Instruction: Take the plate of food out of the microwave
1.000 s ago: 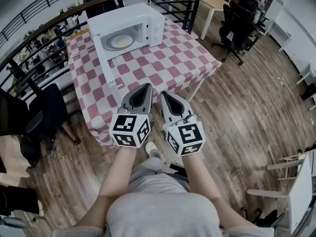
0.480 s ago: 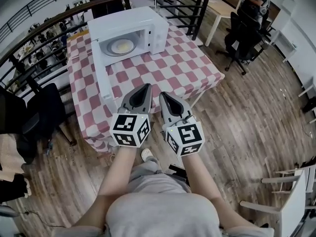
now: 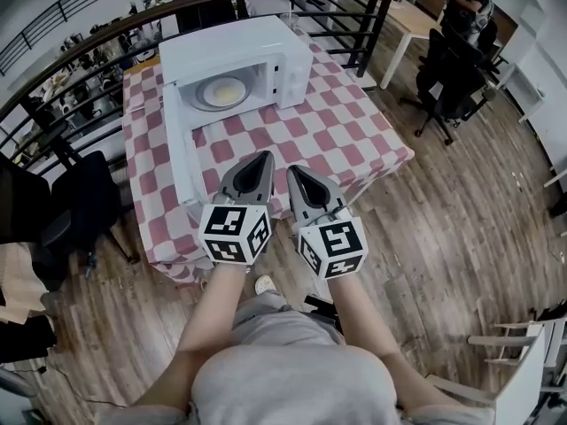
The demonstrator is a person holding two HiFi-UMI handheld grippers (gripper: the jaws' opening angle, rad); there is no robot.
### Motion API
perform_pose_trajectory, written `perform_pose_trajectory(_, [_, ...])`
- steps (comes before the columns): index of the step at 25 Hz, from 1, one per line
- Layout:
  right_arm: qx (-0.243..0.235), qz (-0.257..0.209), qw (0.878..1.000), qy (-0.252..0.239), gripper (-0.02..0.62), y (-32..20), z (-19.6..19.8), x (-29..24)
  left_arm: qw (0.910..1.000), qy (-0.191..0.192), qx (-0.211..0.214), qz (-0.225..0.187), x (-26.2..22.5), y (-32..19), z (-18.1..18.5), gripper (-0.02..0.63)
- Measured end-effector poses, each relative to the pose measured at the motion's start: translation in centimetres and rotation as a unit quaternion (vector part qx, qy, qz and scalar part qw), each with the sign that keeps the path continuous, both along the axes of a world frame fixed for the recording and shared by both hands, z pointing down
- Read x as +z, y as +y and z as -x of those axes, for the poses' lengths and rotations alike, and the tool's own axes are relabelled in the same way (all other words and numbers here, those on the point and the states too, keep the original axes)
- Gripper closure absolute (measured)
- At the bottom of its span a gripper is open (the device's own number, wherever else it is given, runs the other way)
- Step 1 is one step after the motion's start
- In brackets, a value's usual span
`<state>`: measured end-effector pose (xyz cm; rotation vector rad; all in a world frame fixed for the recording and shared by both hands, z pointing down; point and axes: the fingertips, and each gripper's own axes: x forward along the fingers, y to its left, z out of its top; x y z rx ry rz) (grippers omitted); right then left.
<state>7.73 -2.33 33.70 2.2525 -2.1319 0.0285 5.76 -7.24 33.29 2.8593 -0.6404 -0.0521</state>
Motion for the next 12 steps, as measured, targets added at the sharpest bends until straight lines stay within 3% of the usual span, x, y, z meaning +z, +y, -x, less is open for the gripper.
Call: perform_pose_trajectory(12, [-0.022,0.015,1.000,-0.009,0.571,-5.8,-4.0,1.4,0.9992,-0.006,-0.032,0.021,1.8,-6.5,-3.3,0.603])
